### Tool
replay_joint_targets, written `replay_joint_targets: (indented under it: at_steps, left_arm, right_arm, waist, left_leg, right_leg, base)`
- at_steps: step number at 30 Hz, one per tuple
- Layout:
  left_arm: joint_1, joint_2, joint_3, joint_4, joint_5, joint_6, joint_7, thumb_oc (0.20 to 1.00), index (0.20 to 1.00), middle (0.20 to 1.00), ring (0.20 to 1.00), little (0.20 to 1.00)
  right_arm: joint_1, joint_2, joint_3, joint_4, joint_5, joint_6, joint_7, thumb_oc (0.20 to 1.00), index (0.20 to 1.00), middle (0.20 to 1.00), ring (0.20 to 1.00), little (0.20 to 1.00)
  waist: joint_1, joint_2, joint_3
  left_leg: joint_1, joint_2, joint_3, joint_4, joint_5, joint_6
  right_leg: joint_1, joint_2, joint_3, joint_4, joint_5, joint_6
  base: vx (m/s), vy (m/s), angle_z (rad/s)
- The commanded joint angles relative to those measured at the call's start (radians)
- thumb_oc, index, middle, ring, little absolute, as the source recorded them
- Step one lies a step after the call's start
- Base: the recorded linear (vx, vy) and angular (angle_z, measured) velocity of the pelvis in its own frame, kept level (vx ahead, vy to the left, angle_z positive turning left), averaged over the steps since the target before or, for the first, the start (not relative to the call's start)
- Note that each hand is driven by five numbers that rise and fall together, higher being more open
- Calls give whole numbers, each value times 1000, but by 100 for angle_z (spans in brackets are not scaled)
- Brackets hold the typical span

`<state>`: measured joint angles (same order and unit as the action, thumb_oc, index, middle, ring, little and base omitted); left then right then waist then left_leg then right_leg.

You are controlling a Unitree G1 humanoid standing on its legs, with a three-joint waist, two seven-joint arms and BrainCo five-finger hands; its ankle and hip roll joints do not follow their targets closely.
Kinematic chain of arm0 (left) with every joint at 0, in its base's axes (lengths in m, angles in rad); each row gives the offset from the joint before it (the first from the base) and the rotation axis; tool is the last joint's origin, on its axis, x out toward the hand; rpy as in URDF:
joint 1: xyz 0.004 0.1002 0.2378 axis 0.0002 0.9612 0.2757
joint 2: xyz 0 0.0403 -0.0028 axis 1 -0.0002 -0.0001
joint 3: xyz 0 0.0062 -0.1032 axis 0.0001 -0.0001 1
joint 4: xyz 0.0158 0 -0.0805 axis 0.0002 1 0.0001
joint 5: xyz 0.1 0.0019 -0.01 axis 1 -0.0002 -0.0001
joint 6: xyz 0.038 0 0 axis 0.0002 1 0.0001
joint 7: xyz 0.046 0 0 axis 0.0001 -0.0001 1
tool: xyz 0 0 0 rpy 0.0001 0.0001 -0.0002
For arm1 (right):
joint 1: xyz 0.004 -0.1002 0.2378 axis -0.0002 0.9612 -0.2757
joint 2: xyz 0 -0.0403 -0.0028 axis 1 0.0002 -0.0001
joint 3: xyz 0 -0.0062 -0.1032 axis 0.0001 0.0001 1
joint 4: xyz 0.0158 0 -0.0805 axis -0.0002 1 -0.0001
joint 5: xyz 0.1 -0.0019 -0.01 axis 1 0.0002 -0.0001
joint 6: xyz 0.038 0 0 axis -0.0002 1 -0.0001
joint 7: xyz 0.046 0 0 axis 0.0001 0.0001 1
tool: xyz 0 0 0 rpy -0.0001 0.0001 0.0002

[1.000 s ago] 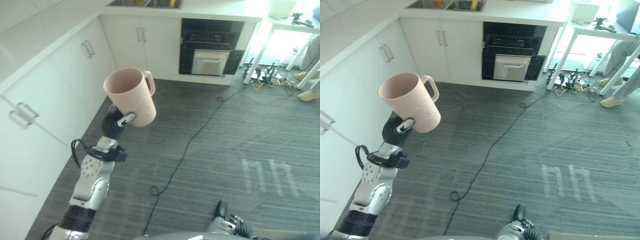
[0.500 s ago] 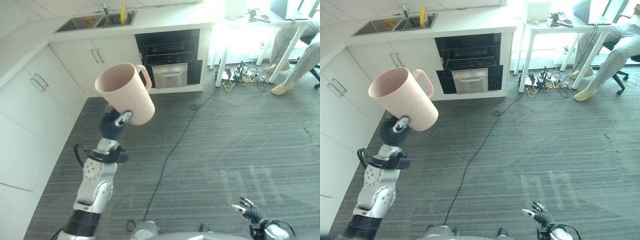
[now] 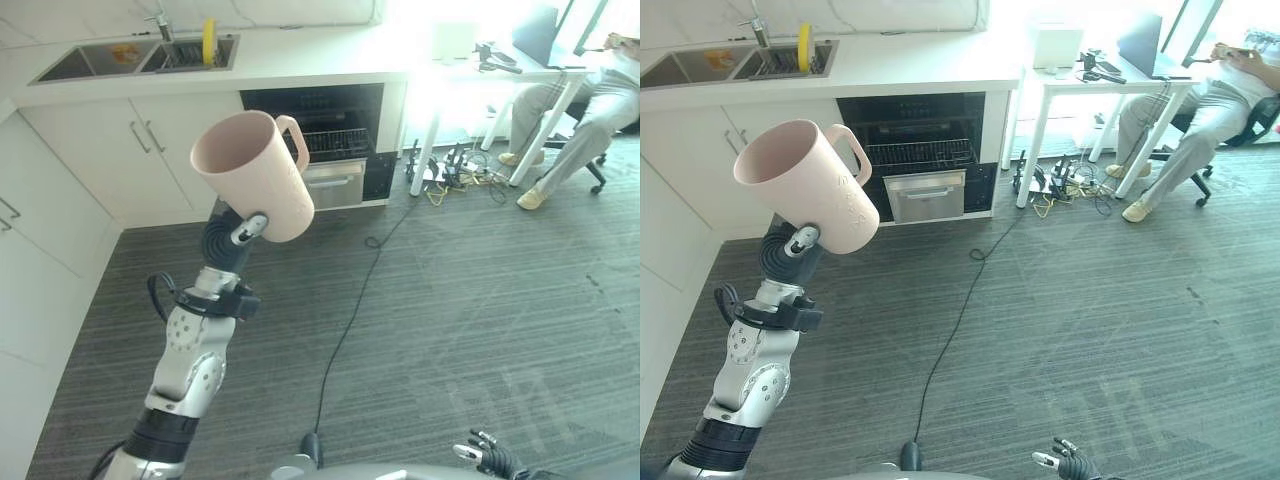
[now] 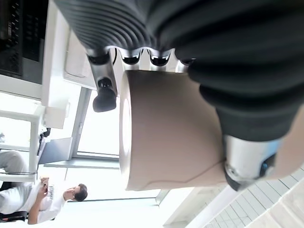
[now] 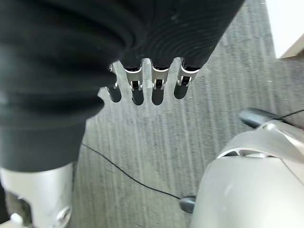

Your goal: Place the dishes in the dishwasher.

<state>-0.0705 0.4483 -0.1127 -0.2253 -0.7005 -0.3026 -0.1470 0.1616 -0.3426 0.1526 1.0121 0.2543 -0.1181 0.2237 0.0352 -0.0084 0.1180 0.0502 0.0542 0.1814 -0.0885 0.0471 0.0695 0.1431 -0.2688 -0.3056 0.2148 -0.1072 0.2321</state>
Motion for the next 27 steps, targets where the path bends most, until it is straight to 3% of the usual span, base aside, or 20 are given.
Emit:
replay_joint_targets:
  at_steps: [1, 7, 16, 17, 27]
  left_arm:
    - [-26, -2, 44, -54, -24, -49, -8, 200, 200, 200, 200, 200]
    - [-25, -20, 34, -71, -6, -80, 11, 200, 200, 200, 200, 200]
    - [7, -30, 50, -81, -17, -67, -25, 200, 200, 200, 200, 200]
    - [8, -44, 90, -1, 20, -109, 56, 200, 200, 200, 200, 200]
    - [35, -43, 121, -27, 4, -93, 49, 200, 200, 200, 200, 200]
  right_arm:
    - [-44, -13, 32, 3, -14, -27, 8, 1000, 1000, 1000, 1000, 1000]
    - [-47, -34, 52, -35, 1, -9, -16, 1000, 1000, 1000, 1000, 1000]
    - [-47, -28, 21, -8, 4, -18, -7, 1000, 1000, 1000, 1000, 1000]
    - [-50, -10, -28, -215, 186, -12, -52, 1000, 1000, 1000, 1000, 1000]
    - [-47, -18, -41, -250, 196, -17, -76, 1000, 1000, 1000, 1000, 1000]
  waist:
    - [8, -29, -22]
    - [25, -43, -18]
    - [33, -30, -33]
    - [-21, -11, -37]
    - [-10, -13, -38]
  left_leg:
    - [-32, 69, 62, 1, -13, -152]
    - [-58, 74, 37, 1, -3, -161]
    - [-43, 73, 21, 1, -14, -165]
    - [19, 132, 117, 1, -24, -207]
    - [26, 146, 116, 1, -14, -212]
  right_leg:
    - [-47, 80, -55, -202, 64, -60]
    - [-16, 94, -24, -301, 101, -71]
    - [1, 94, -37, -302, 89, -76]
    - [-42, 69, -61, -302, 110, -63]
    - [-20, 83, -53, -302, 96, -73]
  base:
    - [20, -93, 13]
    - [19, -114, 11]
    - [7, -76, 5]
    - [0, 0, 0]
    - [40, -41, 0]
